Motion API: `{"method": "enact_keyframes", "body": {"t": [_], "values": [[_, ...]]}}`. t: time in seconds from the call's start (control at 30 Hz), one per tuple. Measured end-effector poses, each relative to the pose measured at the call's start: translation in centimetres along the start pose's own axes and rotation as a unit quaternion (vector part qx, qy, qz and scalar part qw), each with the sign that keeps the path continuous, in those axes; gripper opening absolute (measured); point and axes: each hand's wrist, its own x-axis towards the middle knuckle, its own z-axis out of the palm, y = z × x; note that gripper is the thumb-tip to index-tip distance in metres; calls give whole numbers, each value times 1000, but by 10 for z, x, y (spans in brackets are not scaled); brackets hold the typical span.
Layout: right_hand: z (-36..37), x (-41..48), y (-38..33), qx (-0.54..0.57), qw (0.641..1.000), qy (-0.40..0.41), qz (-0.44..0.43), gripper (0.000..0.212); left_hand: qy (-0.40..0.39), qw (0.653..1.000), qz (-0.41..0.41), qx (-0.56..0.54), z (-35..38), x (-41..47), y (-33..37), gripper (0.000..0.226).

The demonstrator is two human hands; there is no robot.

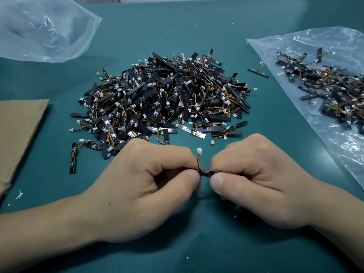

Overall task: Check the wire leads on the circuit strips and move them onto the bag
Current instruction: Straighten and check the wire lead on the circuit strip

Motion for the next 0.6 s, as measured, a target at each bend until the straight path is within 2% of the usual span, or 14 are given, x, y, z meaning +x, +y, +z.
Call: {"method": "enact_keyframes", "body": {"t": [0.1, 0.2, 0.4, 0.6], "values": [[0, 0, 0, -1, 1000, -1, -2, 40, 3, 1000, 6, -2, 2, 0, 2, 28], [0, -1, -1, -12, 1000, -4, -5, 38, -11, 998, 27, 50, 2, 0, 3, 39], [-3, 0, -1, -1, 1000, -16, 8, 34, -4, 999, 15, 39, 2, 1, 6, 40], [-2, 0, -2, -19, 1000, -17, -8, 34, 1, 997, -42, -61, 4, -4, 6, 27]]}}
